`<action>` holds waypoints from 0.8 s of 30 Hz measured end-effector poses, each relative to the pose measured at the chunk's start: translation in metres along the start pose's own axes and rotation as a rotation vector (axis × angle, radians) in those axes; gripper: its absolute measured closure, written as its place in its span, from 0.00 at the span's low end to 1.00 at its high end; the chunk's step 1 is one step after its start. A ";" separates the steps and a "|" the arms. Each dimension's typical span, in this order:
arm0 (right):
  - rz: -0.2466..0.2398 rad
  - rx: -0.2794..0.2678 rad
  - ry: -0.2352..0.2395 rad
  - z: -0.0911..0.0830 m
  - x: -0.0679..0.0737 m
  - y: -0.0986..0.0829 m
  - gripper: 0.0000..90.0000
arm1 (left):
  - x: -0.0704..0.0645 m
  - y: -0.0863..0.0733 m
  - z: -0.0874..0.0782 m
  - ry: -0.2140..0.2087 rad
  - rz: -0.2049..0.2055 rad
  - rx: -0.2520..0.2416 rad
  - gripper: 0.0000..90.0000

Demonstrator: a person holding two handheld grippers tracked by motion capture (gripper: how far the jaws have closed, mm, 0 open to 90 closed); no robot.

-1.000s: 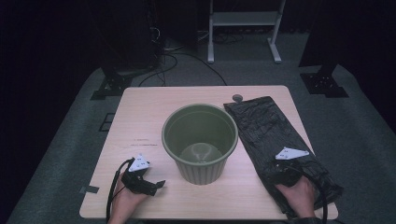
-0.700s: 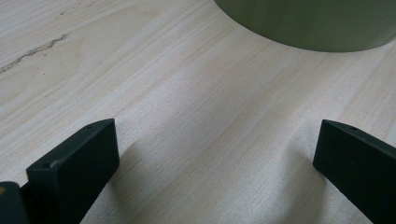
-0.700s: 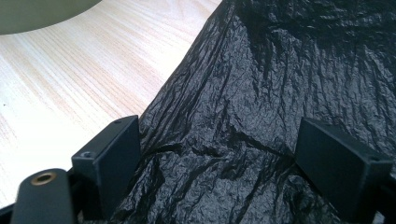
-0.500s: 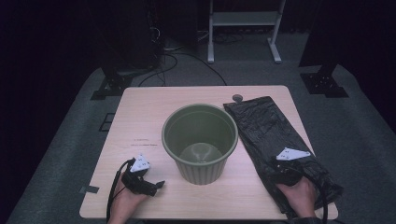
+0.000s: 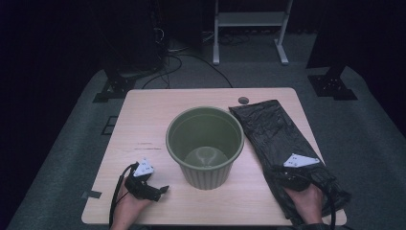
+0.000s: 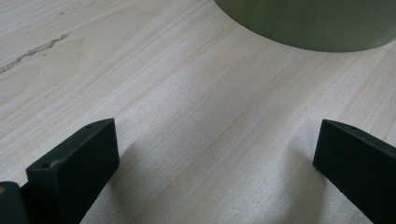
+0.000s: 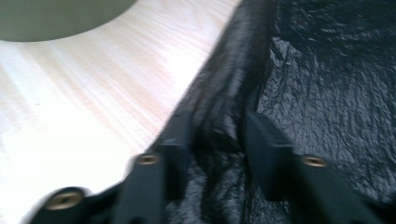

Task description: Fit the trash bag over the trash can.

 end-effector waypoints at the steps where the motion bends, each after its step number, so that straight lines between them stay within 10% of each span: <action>1: -0.003 0.001 0.005 0.000 0.001 0.000 0.84 | 0.000 0.000 0.000 0.000 0.000 0.000 0.00; 4: -0.009 0.008 0.026 0.000 0.007 -0.001 0.99 | 0.000 0.000 0.000 0.000 0.000 0.000 0.00; 19: -0.099 0.060 0.092 0.014 0.073 -0.001 0.99 | 0.000 0.000 0.000 0.000 0.000 0.000 0.00; 24: -0.087 0.055 0.097 0.012 0.083 0.004 0.70 | 0.000 0.000 0.000 0.000 0.000 0.000 0.00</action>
Point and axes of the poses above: each handheld gripper's, and its own axes: z roughly forward along the jaws, y roughly out of its top, x roughly to its left, the point moved 9 cm from there along z, roughly forward along the jaws, and after that the axes turned 14 degrees about z, right-handed, at the moved point
